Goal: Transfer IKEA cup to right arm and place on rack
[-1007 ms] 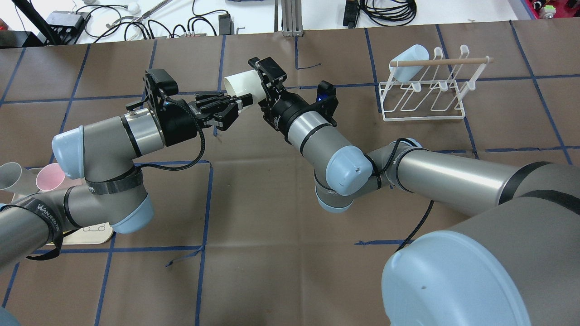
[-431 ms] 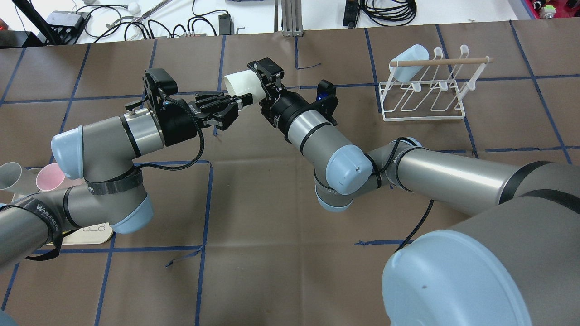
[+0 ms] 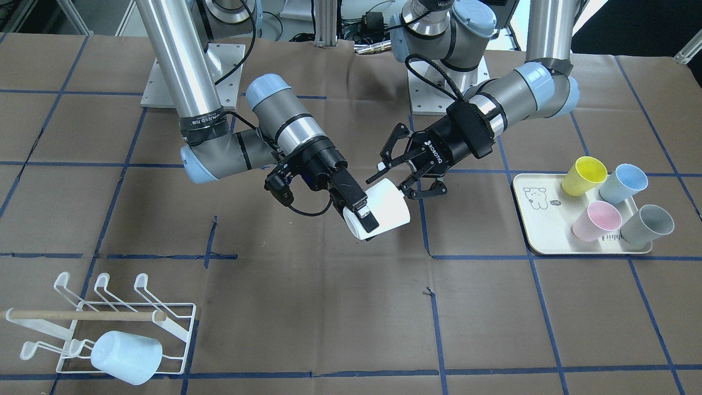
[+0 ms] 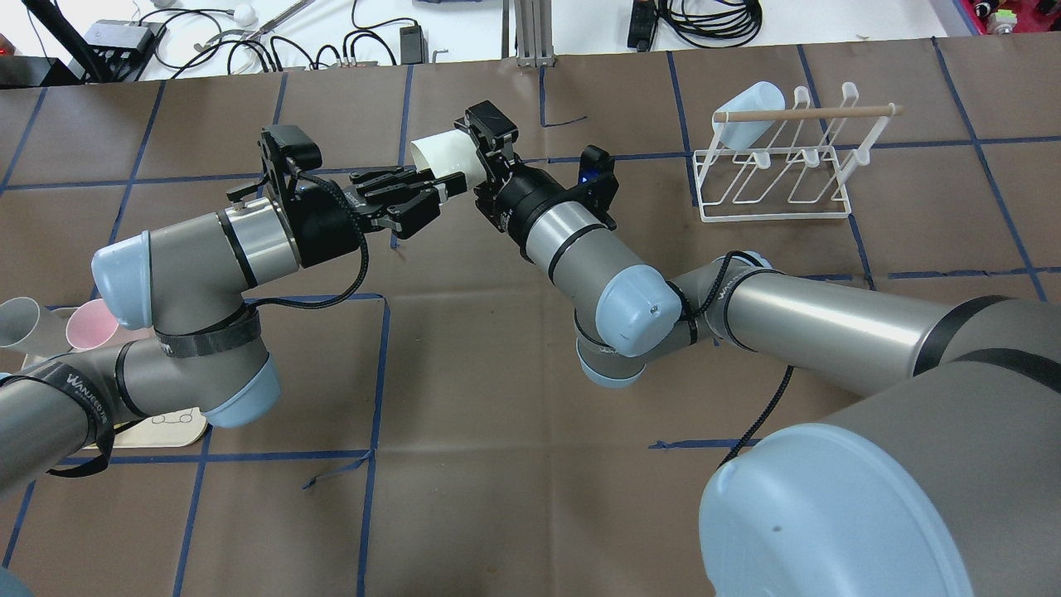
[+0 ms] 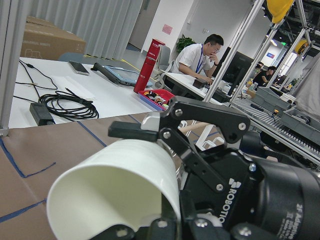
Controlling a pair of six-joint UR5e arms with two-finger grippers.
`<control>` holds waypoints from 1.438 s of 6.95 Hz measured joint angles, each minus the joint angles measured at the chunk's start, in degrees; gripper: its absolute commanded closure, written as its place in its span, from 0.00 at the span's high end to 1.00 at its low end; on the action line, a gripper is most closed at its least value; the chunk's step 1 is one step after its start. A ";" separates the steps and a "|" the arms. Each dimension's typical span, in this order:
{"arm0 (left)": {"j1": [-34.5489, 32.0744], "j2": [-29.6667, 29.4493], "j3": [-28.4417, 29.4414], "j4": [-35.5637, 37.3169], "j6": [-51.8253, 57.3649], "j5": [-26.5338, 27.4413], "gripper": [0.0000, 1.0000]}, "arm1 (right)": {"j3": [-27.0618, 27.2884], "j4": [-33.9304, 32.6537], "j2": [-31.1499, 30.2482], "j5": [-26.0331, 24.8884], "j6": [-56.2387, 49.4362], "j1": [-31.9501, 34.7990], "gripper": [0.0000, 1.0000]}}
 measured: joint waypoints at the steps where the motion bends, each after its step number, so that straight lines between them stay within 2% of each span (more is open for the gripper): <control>1: 0.28 0.27 0.03 0.69 -1.83 -0.02 0.99 | 0.00 0.03 -0.01 0.02 0.00 -0.01 0.42; 4: 5.30 1.85 -1.05 2.26 -3.36 -1.08 0.99 | -0.03 0.09 -0.02 0.03 -0.09 -0.01 0.39; 7: 13.19 3.58 -4.89 4.57 -4.67 -3.42 0.99 | -0.23 2.71 -0.54 0.97 -3.95 -1.79 0.19; 8: 15.14 3.77 -3.86 4.60 -7.66 -4.02 0.99 | -0.34 3.08 -0.61 3.16 -8.72 -3.63 0.19; 10: 16.13 3.04 2.45 2.67 -16.54 -2.76 0.99 | -0.37 3.80 -0.74 6.44 -24.95 -8.25 0.16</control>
